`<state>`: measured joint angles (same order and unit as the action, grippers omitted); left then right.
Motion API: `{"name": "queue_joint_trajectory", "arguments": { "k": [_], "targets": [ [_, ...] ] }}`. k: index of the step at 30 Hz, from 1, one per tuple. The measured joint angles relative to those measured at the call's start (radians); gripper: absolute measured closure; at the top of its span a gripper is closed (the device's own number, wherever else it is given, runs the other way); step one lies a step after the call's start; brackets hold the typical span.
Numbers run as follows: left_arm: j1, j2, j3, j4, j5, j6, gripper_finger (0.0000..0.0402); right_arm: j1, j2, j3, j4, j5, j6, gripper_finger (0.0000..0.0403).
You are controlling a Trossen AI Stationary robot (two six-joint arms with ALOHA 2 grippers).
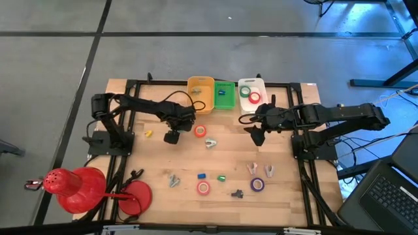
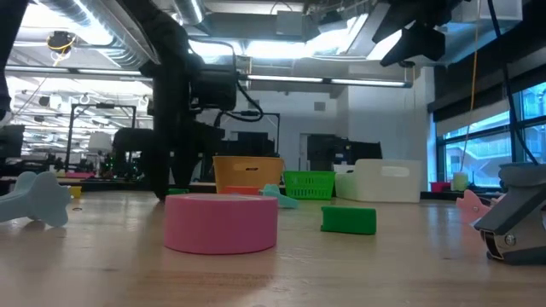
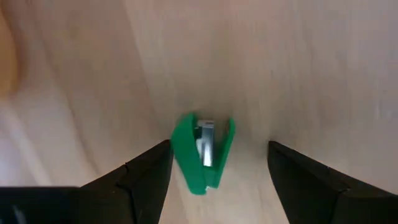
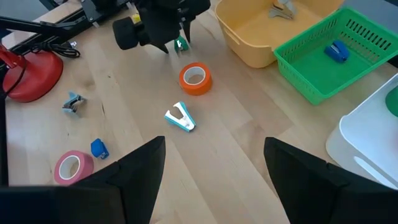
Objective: Pick and place Stapler, Stapler remover, tape
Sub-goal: Put the left green stapler into the green bin
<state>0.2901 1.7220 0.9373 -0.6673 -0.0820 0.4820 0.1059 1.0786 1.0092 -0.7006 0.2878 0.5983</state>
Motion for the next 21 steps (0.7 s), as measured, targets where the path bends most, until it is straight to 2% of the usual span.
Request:
{"name": "queue_joint_trajectory", "arguments": {
  "k": [3,5,7,11,17,21],
  "targets": [
    [0.0,0.032,0.003,-0.002,0.007,-0.025,0.0162,0.0,0.0,0.0,-0.001,0.0,0.0,0.0128],
    [-0.001,0.036,0.004,0.003,0.011,-0.032,0.019,0.0,0.0,0.0,-0.001,0.0,0.001,0.0128],
    [-0.004,0.035,0.002,0.005,0.015,-0.035,0.0234,0.0,0.0,0.0,-0.001,0.0,0.001,0.0128],
    [-0.002,0.013,-0.001,0.022,-0.005,-0.059,0.0345,0.0,0.0,0.0,-0.001,0.005,0.0,0.0128],
    [0.007,-0.029,-0.009,0.005,0.042,-0.13,0.0351,-0.001,0.0,0.0,-0.001,0.007,0.0,0.0128],
    [0.005,-0.079,-0.006,0.016,0.107,-0.171,0.0351,-0.001,0.0,0.0,-0.001,0.008,0.0,0.0128]
  ]
}}
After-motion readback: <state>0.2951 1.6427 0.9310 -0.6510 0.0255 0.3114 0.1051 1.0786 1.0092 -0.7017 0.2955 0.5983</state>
